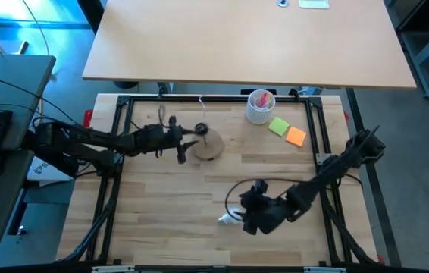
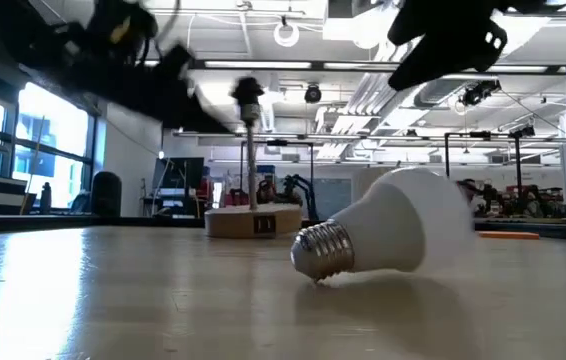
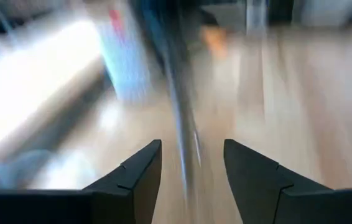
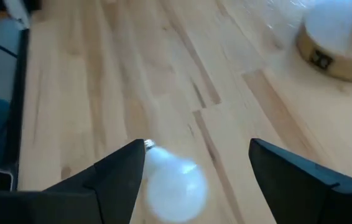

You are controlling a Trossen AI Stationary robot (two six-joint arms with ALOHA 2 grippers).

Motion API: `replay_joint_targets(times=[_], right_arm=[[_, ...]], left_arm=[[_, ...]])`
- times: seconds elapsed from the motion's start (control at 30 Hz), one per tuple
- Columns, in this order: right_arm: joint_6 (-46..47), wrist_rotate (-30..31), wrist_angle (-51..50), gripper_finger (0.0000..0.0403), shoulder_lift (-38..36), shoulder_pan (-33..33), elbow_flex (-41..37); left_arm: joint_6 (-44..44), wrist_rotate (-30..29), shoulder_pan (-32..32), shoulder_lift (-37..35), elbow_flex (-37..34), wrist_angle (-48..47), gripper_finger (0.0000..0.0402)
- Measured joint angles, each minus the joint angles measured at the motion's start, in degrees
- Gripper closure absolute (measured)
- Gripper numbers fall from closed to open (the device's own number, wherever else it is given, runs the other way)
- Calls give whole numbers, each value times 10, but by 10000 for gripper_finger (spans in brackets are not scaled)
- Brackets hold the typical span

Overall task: Screw lightbulb
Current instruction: Insert the light bulb into the lamp

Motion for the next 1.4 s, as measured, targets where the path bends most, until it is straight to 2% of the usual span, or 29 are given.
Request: replay_joint_targets(times=[0.13,0.27,0.33,0.4,0.5,0.57,0.67,0.83,0.97,1.07,1.23,1.4], right_arm=[[-36,15,178,117,1,10,-95],[-75,4,357,117,1,-3,-185],[-98,-2,423,117,1,-14,-211],[-135,-6,463,117,1,-27,-222],[-165,-69,466,117,1,-47,-220],[-177,-135,462,117,1,-65,-217],[-185,-187,451,117,3,-88,-217],[-202,-240,441,116,5,-128,-216],[-187,-282,441,111,5,-155,-216],[-185,-312,447,109,13,-175,-216],[-202,-341,438,109,47,-201,-199],[-226,-339,434,109,96,-228,-158]], left_arm=[[-20,-16,5,-7,8,19,237],[-33,-21,13,-1,2,-24,236],[-32,-24,15,-12,9,-21,236],[-32,-30,16,-26,12,-59,235],[-24,-25,4,-58,17,-164,235],[-18,-4,-15,-86,27,-227,235],[-28,38,-61,-104,25,-326,237],[-90,86,-150,-92,27,-381,246],[-138,120,-207,-60,26,-351,254],[-149,122,-233,-22,27,-315,258],[-159,124,-240,43,27,-250,263],[-196,164,-247,101,27,-164,264]])
